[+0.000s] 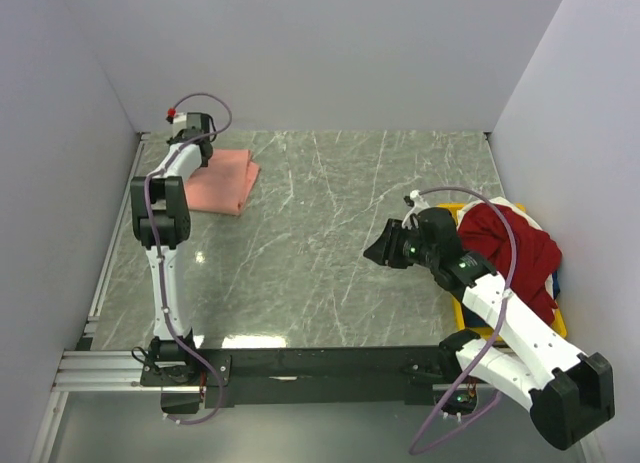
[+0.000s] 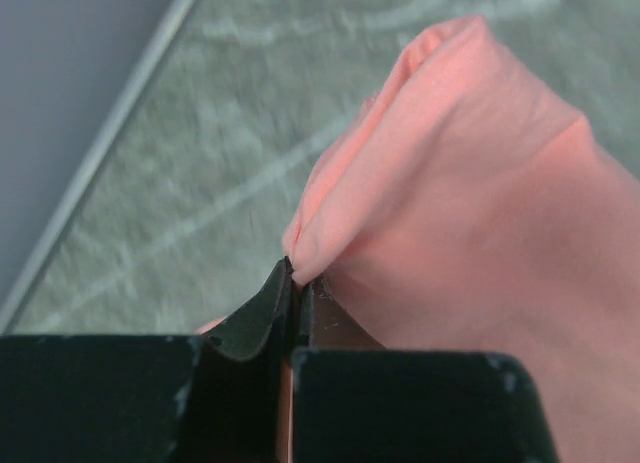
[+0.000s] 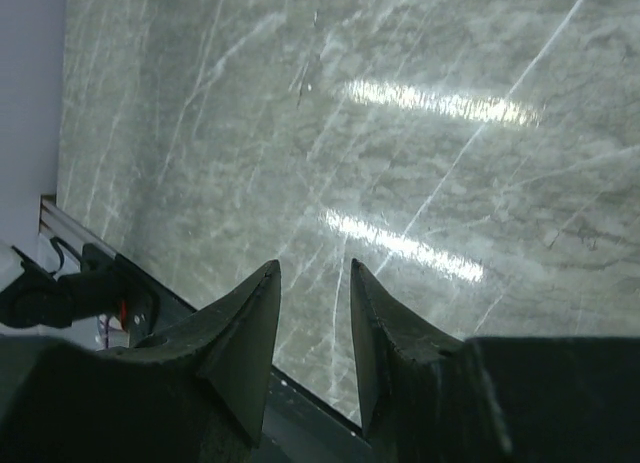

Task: Fold and stack the t-shirts
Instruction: Neatly place the folded tshirt to the corner

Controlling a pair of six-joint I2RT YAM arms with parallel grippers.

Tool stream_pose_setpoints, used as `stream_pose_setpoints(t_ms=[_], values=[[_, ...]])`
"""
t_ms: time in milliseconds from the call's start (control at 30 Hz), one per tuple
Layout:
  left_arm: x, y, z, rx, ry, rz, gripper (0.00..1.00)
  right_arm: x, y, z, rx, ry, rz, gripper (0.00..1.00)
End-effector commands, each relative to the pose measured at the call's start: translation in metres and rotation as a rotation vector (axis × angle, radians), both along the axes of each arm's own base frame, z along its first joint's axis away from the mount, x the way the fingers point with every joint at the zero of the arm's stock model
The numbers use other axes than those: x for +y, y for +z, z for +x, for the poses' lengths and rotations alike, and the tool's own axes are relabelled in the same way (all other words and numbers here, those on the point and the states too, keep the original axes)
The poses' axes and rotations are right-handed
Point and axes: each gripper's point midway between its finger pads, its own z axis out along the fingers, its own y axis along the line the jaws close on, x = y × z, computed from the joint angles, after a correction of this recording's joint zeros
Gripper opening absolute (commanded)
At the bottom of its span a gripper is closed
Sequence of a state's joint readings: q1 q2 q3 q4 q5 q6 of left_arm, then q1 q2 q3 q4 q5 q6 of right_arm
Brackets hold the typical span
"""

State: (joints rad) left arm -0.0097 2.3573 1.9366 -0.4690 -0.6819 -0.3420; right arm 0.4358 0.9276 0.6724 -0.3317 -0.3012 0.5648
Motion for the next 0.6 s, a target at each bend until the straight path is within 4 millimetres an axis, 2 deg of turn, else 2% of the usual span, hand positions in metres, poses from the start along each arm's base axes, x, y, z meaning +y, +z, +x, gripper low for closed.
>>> stream_pose_setpoints(t_ms=[0, 67, 100, 167, 333, 567], values=[[0.034, 0.032, 0.038, -0.108, -0.008, 0.09, 0.0, 0.003, -0.009, -0.011, 0.0, 0.059, 0.013, 0.41], [0.045, 0.025, 0.045, -0.108, 0.003, 0.115, 0.0, 0.002, -0.013, -0.012, 0.004, 0.059, -0.001, 0.41], [0.05, 0.033, 0.05, -0.132, 0.016, 0.126, 0.0, -0.002, -0.016, -0.01, 0.009, 0.043, -0.021, 0.41], [0.06, 0.028, 0.056, -0.141, 0.025, 0.133, 0.0, -0.003, -0.019, -0.008, 0.009, 0.034, -0.034, 0.41], [0.088, 0.031, 0.056, -0.186, 0.072, 0.142, 0.0, -0.001, -0.025, -0.006, 0.024, 0.036, -0.035, 0.41], [0.104, 0.038, 0.06, -0.222, 0.111, 0.13, 0.0, -0.002, -0.032, -0.002, 0.032, 0.031, -0.051, 0.41]])
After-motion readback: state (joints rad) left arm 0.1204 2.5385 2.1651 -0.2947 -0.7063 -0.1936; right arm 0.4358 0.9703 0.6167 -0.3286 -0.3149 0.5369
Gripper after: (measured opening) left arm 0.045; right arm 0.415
